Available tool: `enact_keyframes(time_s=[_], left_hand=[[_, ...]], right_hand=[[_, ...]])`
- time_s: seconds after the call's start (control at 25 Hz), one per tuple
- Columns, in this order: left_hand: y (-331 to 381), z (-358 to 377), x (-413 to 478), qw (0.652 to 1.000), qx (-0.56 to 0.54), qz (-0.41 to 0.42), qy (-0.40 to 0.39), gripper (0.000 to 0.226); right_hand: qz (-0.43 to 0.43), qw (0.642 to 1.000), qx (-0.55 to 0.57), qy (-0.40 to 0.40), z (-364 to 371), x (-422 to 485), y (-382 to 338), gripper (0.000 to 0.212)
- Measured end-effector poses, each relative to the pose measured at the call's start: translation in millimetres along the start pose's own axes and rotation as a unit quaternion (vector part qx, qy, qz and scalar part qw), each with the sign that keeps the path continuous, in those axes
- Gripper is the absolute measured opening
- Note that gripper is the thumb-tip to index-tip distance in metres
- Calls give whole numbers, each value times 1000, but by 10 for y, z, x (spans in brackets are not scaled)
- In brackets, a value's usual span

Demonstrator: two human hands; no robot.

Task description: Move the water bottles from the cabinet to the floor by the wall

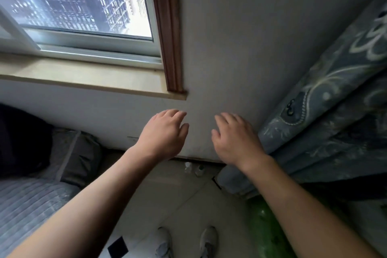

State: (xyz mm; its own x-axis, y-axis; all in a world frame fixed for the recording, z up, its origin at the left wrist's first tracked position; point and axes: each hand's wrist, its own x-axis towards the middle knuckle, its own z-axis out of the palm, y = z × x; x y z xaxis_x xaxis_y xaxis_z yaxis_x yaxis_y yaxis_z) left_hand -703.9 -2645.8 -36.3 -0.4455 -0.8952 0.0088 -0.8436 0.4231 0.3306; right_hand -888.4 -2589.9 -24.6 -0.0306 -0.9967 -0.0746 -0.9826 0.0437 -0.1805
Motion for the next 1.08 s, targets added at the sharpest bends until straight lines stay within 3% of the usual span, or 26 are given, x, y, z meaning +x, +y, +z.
enact_keyframes(time_s=[0.32,1.08], left_hand=[[239,-390,-188,999,-27,-4,33,44],[-53,-774,-310,969,34,239,-53,43]], right_hand=[[41,999,-1,10,-451,-331,-7,47],[286,955,35,63,-533,-1131,-818,47]])
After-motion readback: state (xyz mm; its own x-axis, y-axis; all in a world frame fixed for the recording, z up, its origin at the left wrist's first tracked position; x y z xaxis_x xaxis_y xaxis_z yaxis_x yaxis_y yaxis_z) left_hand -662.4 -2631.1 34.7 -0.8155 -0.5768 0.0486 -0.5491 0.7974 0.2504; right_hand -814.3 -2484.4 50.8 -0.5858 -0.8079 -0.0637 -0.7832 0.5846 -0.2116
